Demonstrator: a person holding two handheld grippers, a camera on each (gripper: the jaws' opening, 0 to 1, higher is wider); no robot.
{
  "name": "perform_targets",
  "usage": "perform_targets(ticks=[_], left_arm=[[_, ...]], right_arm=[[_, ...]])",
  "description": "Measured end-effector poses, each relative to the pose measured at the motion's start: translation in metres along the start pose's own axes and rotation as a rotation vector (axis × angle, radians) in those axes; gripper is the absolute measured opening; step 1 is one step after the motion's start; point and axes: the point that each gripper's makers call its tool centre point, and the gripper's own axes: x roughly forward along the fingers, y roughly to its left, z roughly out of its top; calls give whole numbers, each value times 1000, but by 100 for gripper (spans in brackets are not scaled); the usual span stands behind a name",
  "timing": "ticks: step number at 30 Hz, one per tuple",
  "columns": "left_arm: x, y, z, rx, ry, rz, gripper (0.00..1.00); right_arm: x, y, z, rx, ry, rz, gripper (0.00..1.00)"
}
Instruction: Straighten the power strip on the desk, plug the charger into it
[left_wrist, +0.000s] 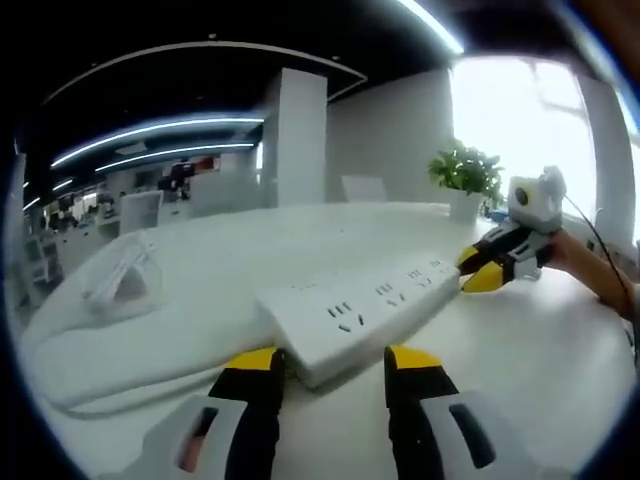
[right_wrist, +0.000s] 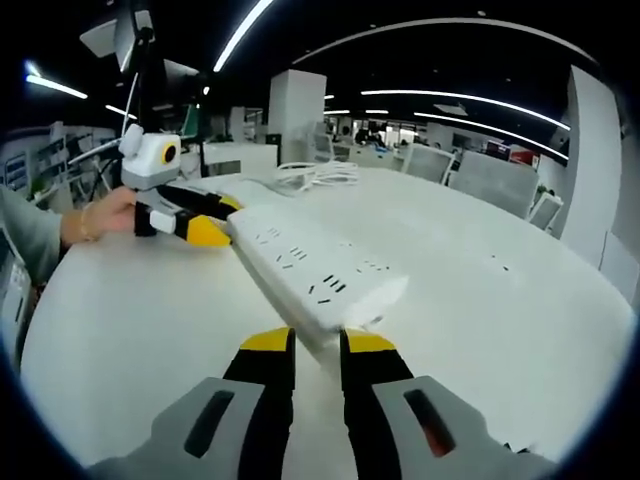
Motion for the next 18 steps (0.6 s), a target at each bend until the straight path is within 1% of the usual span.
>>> perform_targets(ticks=[3,6,8,9,11,13,16,18], left_arm=[[1,1,-1,13,0,7,41],[1,3,1,2,-7,-2,41],[0,3,4,-22,-29,-11,41],[-1,4,6,-27,-46,-7,39],[-4,5,10,-23,-63,1,38],[-6,7,17,-1,-81,21,38],[-9,10,26,38,-119,58,38],[-13,8,30,44,-147,59,39]], right_arm=[[0,0,0,5,-1,0,17],[0,0,0,5,-2,2,17],[0,-1,0,8,-6,-1,17],[0,-1,0,10,-8,0,16],[-3,-2,5,21,-28,0,16],[-6,-4,10,32,-49,-6,16],[-13,-11,17,31,-68,-45,16],[-18,-18,22,26,-83,-78,17]])
